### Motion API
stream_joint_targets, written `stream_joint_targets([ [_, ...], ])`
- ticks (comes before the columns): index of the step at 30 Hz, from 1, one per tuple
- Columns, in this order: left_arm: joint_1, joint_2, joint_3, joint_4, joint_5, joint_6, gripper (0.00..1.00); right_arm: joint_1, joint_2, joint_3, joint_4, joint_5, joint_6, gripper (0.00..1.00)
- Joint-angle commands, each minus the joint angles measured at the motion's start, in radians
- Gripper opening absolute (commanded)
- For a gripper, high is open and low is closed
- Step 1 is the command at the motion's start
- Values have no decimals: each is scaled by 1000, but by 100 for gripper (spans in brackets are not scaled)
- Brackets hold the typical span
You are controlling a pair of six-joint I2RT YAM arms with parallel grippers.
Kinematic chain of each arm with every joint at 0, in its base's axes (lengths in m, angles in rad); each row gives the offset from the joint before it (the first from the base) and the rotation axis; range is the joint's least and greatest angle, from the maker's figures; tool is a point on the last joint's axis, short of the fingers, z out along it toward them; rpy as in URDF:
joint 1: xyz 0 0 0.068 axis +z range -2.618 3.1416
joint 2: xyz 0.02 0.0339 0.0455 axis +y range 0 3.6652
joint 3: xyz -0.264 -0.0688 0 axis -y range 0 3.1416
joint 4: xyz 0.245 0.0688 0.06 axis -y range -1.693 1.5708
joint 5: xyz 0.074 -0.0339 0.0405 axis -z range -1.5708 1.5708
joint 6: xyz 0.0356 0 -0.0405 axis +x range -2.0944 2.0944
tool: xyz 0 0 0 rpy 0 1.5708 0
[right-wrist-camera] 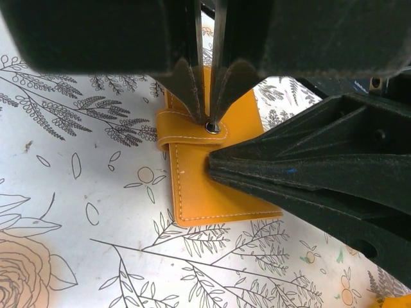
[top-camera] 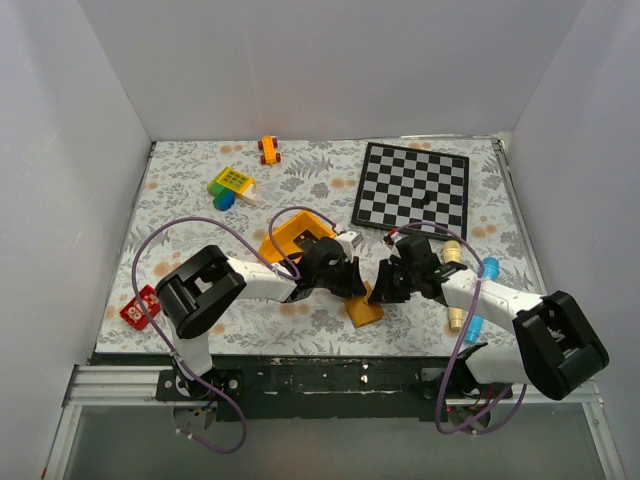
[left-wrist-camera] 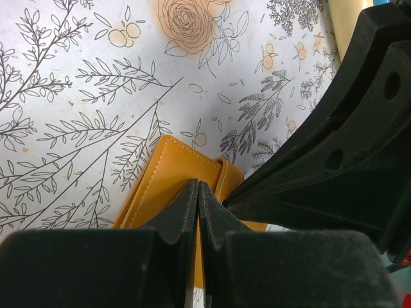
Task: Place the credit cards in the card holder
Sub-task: Close the card holder at the center of the board.
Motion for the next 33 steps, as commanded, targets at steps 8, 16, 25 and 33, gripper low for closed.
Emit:
stream_joint_targets([
  [8,-4,4,-19,-50,-12,11,0,9,21,50,31,0,0,15],
  [16,-4,9,-19,-49,-11,11,0,9,20,59,24,12,-6,15],
  [25,-4,6,-22,-47,-11,9,0,9,37,73,28,12,-11,15],
  [33,-4,7,-26,-44,-11,8,0,17,46,71,33,12,-9,15],
])
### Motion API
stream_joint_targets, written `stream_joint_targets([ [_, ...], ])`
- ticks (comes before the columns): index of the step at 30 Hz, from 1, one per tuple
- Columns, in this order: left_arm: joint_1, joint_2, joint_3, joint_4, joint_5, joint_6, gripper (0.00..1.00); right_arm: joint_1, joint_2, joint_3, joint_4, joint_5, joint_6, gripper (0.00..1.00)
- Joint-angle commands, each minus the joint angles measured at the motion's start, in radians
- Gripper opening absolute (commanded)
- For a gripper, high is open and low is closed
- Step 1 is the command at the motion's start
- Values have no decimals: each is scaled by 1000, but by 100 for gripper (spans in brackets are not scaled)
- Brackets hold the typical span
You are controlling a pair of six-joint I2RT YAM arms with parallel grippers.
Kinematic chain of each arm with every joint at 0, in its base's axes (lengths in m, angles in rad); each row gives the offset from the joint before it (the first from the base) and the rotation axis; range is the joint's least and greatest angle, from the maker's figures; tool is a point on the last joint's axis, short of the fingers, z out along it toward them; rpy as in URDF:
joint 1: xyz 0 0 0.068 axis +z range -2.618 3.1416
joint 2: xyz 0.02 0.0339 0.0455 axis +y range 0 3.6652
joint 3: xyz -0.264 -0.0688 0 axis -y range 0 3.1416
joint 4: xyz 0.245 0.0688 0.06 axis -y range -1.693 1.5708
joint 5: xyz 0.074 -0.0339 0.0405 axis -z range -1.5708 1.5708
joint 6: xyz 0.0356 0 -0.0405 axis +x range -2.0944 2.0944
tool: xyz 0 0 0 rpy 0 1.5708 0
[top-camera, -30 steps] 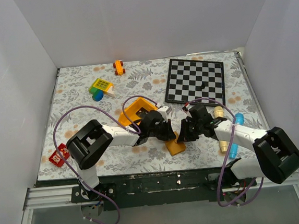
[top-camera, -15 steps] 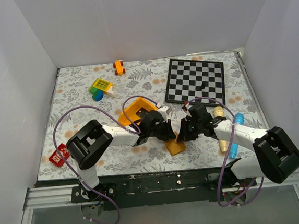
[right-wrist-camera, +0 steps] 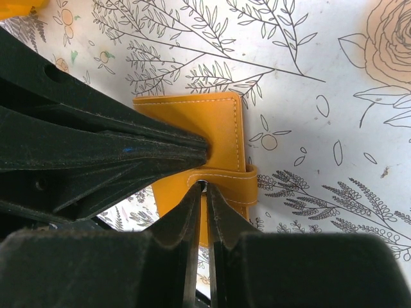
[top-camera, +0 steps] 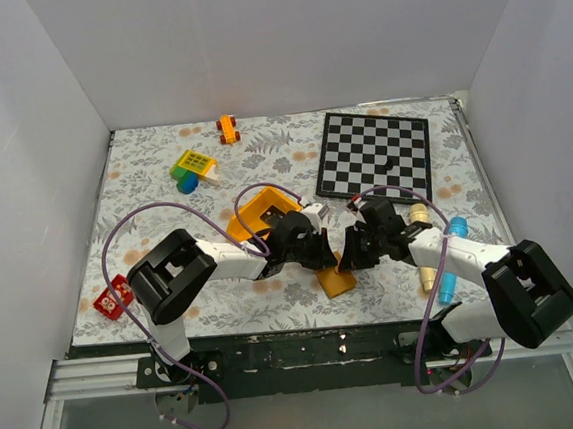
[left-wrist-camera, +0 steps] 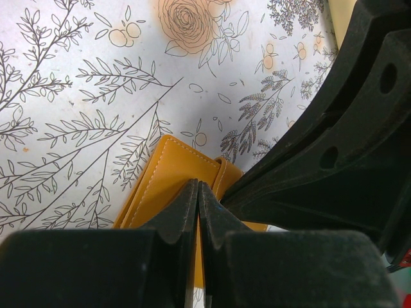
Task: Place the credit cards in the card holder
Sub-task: Close the card holder at the center of the board.
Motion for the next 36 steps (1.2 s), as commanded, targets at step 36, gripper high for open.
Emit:
stream_joint_targets([
  [36,-5,10,-34,-32,-8,6,0,76,19,101,-9,117,-9,14],
])
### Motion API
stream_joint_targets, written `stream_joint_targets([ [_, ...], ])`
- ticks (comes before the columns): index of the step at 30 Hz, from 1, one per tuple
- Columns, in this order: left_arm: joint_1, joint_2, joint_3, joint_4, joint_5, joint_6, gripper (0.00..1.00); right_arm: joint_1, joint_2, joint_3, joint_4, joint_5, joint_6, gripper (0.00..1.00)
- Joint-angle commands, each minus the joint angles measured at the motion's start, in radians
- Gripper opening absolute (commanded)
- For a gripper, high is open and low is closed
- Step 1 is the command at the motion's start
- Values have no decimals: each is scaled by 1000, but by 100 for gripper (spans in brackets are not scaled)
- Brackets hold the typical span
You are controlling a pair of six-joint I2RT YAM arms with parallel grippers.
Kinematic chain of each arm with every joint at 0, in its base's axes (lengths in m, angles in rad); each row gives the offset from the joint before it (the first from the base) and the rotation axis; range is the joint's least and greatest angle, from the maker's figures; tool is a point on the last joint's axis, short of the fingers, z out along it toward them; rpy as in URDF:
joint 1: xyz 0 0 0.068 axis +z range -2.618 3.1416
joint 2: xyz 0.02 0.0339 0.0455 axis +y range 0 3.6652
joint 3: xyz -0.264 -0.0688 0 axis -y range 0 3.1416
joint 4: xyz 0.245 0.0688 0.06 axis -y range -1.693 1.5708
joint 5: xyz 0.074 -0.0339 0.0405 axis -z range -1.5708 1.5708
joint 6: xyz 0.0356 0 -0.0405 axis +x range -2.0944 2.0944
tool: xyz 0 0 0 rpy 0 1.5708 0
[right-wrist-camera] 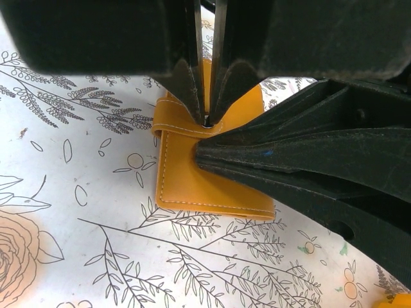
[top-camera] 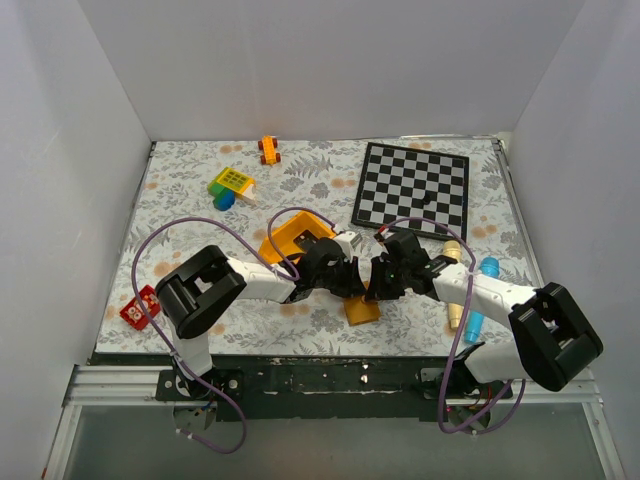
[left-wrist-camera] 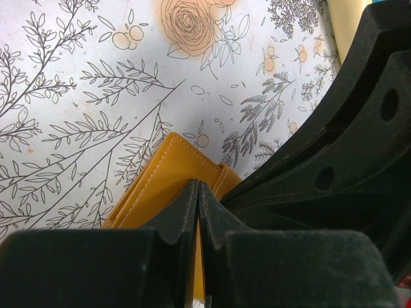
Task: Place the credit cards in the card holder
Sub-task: Close the card holder at the center of the board.
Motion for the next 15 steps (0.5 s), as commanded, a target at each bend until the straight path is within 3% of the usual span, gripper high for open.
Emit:
stream_joint_targets([
  [1,-5,10,-20,-59,-4,9,0,8,1,48,39,23,-6,14],
  [15,-5,13,-28,-53,-2,5,0,42,31,56,41,68,-11,14],
])
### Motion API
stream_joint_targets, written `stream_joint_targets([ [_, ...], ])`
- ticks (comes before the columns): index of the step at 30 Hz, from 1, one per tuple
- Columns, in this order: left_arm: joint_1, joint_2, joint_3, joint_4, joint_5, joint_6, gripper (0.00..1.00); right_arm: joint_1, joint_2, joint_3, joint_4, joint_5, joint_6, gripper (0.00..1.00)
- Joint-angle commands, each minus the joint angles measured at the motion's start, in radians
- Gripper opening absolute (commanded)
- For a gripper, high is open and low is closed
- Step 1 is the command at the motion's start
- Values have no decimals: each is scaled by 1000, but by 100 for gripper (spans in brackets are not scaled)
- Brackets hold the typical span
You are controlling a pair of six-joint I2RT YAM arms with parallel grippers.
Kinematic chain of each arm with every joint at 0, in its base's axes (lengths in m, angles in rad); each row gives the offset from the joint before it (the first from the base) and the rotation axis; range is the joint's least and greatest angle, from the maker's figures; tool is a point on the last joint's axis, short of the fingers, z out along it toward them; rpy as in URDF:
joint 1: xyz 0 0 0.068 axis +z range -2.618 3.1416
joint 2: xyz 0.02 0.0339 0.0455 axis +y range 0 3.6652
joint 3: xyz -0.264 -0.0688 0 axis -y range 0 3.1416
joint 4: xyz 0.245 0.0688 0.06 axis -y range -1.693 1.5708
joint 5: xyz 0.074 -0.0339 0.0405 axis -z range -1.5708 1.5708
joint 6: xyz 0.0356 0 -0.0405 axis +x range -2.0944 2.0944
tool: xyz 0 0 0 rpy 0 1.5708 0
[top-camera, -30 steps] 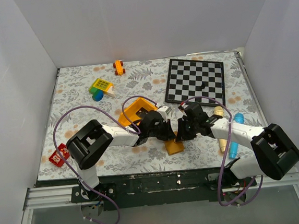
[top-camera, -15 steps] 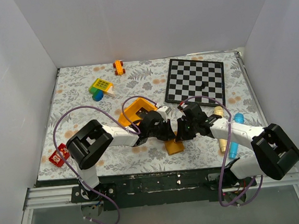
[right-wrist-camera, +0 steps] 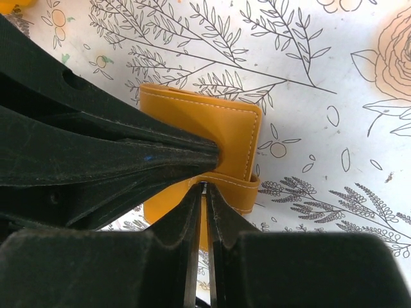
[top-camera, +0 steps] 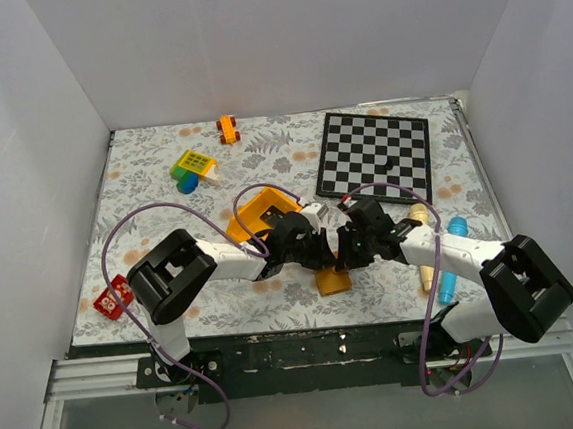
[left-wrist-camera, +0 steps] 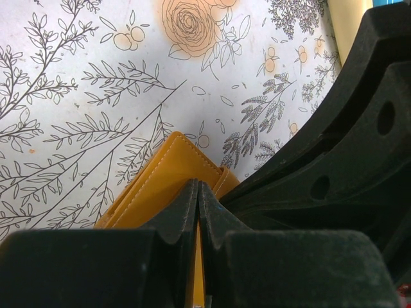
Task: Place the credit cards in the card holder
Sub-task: Close the card holder at the center of the board.
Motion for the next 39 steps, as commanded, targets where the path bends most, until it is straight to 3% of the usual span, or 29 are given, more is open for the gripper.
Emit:
stream_joint_targets([
  [1,-5,13,-29,-52,-2,5,0,34,22,43,47,53,-7,14],
  [15,-5,-5,-55,-41,-23,-9,0,81,27,60,17,137,7,14],
  [39,74,-220,-101,-124,-104,-11,0,81,50,37,21,139,8,13],
])
